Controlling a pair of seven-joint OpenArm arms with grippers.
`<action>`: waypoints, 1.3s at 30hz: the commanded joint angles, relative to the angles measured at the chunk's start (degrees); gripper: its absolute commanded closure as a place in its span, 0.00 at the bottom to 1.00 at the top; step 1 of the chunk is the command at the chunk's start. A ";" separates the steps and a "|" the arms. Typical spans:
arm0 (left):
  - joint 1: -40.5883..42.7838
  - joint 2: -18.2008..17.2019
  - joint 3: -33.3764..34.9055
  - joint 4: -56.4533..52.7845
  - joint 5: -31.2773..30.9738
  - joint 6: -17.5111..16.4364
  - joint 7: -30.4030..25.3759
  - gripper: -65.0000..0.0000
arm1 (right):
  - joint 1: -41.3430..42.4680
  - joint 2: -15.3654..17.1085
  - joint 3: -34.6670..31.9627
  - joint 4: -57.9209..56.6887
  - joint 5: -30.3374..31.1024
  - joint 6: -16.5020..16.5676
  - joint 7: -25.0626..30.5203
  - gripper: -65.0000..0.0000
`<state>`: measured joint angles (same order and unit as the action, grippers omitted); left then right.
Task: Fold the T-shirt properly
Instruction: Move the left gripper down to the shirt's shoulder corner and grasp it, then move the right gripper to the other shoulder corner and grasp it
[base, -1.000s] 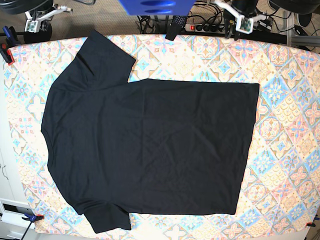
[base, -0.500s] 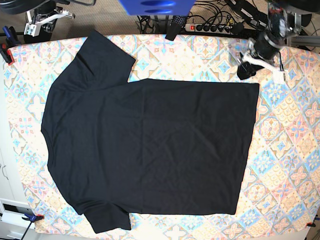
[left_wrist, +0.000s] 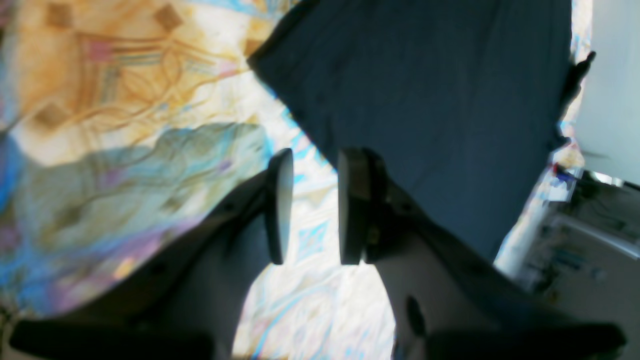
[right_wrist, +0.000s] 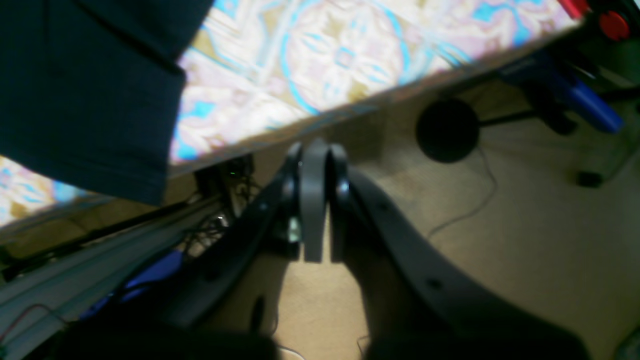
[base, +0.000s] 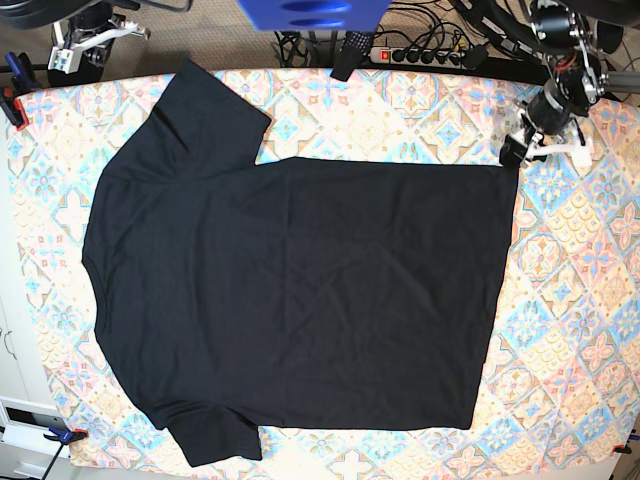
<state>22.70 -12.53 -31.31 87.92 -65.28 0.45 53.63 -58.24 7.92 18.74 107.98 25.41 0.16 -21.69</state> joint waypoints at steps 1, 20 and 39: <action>-0.50 -0.78 -0.38 -0.84 -0.88 -0.23 -0.31 0.76 | -0.88 0.38 0.29 0.81 -0.05 -0.12 0.99 1.00; -9.38 2.12 -0.12 -14.03 -0.44 -0.23 -0.40 0.76 | -0.88 0.30 0.29 0.89 -0.05 -0.12 0.99 1.00; -10.52 2.82 -0.03 -14.12 -0.44 -0.40 -0.40 1.00 | -0.88 0.30 -7.01 0.89 0.04 -0.12 0.99 1.00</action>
<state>12.25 -9.06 -31.24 73.21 -65.19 0.19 52.95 -58.26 7.84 11.44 108.01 25.39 -0.12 -21.69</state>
